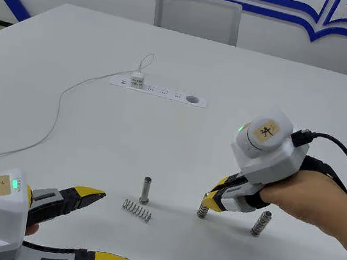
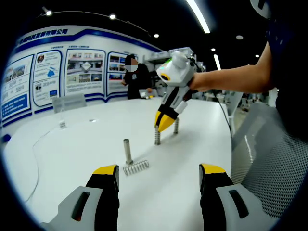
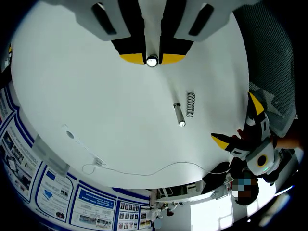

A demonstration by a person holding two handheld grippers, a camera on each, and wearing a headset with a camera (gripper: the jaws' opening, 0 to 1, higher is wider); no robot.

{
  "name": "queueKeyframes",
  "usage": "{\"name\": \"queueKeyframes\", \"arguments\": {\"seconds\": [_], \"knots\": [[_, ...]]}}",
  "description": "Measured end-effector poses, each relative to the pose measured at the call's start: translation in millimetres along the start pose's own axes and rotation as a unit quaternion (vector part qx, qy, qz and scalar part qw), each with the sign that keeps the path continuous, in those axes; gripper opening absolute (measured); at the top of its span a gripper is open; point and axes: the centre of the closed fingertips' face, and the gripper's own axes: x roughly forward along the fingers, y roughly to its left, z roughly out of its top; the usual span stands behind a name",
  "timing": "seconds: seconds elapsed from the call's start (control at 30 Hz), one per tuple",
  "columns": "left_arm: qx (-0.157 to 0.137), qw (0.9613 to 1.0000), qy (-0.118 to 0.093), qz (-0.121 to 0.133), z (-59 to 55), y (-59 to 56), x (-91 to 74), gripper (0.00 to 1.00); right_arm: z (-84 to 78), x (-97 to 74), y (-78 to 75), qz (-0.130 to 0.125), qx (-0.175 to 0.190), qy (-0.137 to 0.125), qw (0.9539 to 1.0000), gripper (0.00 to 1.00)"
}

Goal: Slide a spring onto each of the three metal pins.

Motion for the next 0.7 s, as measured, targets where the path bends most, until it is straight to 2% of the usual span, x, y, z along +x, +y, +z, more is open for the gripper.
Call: {"name": "queueKeyframes", "arguments": {"seconds": [0.23,0.43,0.6,0.7], "knots": [[0.001,1.0,-0.003,0.001,2.2,0.2,-0.4,0.69,-2.0,-1.4,-1.1,-0.003,0.001,-0.003,1.0,0.15],[0.001,1.0,-0.003,0.0,1.6,-0.9,-0.3,0.69,-12.1,-5.2,0.3,-0.007,0.007,-0.001,1.0,0.16],[0.001,1.0,-0.003,0.001,1.5,0.3,-0.8,0.69,-21.6,-6.3,10.4,-0.004,0.011,0.003,0.9999,0.16],[0.002,1.0,-0.005,0.002,2.2,1.5,-0.7,0.69,-25.7,-4.5,22.0,0.003,0.011,0.005,0.9999,0.16]]}}
